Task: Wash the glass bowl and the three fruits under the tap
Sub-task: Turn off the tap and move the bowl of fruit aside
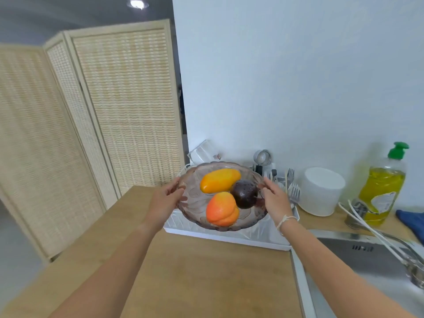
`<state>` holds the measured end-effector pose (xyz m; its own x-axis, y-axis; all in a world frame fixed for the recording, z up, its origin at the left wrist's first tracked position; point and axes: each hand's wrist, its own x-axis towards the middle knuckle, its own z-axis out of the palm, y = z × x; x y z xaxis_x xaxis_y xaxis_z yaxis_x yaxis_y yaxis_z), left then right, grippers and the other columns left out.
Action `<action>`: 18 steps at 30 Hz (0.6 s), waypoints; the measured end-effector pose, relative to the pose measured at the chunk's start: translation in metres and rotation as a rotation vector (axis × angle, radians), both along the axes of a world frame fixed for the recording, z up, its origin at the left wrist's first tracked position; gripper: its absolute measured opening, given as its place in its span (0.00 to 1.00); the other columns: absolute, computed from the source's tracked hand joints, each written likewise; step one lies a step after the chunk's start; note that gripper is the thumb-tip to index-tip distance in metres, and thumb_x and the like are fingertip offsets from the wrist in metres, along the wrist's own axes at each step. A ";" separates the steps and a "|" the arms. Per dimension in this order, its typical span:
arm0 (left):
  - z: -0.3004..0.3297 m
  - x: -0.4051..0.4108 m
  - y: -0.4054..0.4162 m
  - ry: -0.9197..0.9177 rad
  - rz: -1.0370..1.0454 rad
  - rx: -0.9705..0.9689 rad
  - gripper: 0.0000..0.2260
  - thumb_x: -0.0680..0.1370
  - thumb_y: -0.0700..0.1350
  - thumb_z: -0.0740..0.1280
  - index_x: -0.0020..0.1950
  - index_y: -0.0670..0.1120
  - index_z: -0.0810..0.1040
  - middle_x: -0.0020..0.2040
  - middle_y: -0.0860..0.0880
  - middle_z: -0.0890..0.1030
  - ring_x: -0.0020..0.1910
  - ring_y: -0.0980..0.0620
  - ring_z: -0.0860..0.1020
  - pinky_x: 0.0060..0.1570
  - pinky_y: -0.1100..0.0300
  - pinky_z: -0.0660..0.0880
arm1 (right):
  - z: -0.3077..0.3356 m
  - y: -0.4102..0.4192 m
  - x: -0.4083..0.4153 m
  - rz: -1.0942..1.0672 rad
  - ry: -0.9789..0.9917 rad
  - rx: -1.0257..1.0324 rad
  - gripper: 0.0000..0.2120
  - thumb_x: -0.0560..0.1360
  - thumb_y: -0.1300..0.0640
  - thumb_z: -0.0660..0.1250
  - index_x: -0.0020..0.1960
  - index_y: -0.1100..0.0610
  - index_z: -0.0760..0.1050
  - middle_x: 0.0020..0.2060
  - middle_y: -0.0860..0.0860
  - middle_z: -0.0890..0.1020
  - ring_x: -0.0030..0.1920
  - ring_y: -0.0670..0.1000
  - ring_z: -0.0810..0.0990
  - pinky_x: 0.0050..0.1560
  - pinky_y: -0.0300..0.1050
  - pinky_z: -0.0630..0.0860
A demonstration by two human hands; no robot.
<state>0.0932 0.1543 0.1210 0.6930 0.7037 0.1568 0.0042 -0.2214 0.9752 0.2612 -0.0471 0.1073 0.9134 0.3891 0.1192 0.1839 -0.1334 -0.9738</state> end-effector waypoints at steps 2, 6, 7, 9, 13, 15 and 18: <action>0.005 0.013 0.007 -0.002 -0.008 -0.009 0.17 0.78 0.38 0.63 0.65 0.54 0.73 0.48 0.52 0.82 0.39 0.53 0.82 0.39 0.63 0.78 | 0.002 0.007 0.009 -0.014 0.002 -0.006 0.21 0.79 0.61 0.53 0.71 0.53 0.65 0.70 0.49 0.69 0.70 0.52 0.66 0.72 0.53 0.62; 0.004 0.037 0.025 0.050 -0.019 -0.042 0.16 0.78 0.35 0.62 0.62 0.50 0.76 0.46 0.47 0.82 0.39 0.48 0.82 0.48 0.48 0.79 | 0.000 0.022 0.026 -0.033 0.028 0.017 0.21 0.79 0.63 0.53 0.71 0.57 0.65 0.71 0.52 0.68 0.71 0.53 0.65 0.73 0.48 0.60; 0.000 0.042 0.029 0.068 -0.037 -0.051 0.16 0.78 0.34 0.62 0.63 0.47 0.76 0.47 0.45 0.82 0.41 0.46 0.81 0.51 0.44 0.79 | -0.003 0.026 0.030 -0.029 0.036 0.021 0.21 0.79 0.64 0.52 0.71 0.57 0.64 0.71 0.52 0.67 0.71 0.53 0.64 0.73 0.48 0.60; -0.006 0.051 0.037 0.099 -0.052 -0.054 0.16 0.78 0.32 0.60 0.62 0.46 0.77 0.47 0.45 0.81 0.40 0.46 0.81 0.53 0.41 0.78 | -0.009 0.032 0.037 -0.021 0.049 0.013 0.21 0.79 0.64 0.52 0.71 0.57 0.64 0.71 0.52 0.67 0.71 0.52 0.64 0.71 0.44 0.58; -0.017 0.064 0.042 0.142 -0.023 -0.068 0.18 0.77 0.31 0.59 0.50 0.53 0.78 0.43 0.47 0.80 0.38 0.46 0.79 0.49 0.45 0.78 | -0.021 0.041 0.047 -0.043 0.067 -0.033 0.21 0.79 0.64 0.52 0.71 0.56 0.64 0.71 0.51 0.67 0.71 0.51 0.64 0.67 0.39 0.59; -0.021 0.067 0.044 0.157 -0.007 -0.059 0.20 0.77 0.30 0.59 0.44 0.57 0.77 0.41 0.49 0.80 0.37 0.47 0.80 0.43 0.52 0.79 | -0.028 0.043 0.051 -0.050 0.084 -0.043 0.21 0.79 0.64 0.52 0.71 0.56 0.64 0.71 0.51 0.68 0.71 0.52 0.65 0.69 0.42 0.59; -0.022 0.072 0.048 0.159 0.013 -0.026 0.19 0.76 0.31 0.59 0.45 0.56 0.78 0.42 0.47 0.80 0.35 0.49 0.81 0.36 0.57 0.80 | -0.036 0.047 0.055 -0.052 0.101 -0.044 0.21 0.79 0.64 0.53 0.71 0.56 0.65 0.71 0.52 0.68 0.71 0.53 0.64 0.71 0.46 0.59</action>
<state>0.1647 0.2022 0.0990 0.6982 0.7154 0.0277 0.1619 -0.1954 0.9673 0.3164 -0.0004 0.0711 0.9392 0.3433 0.0095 0.0768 -0.1828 -0.9801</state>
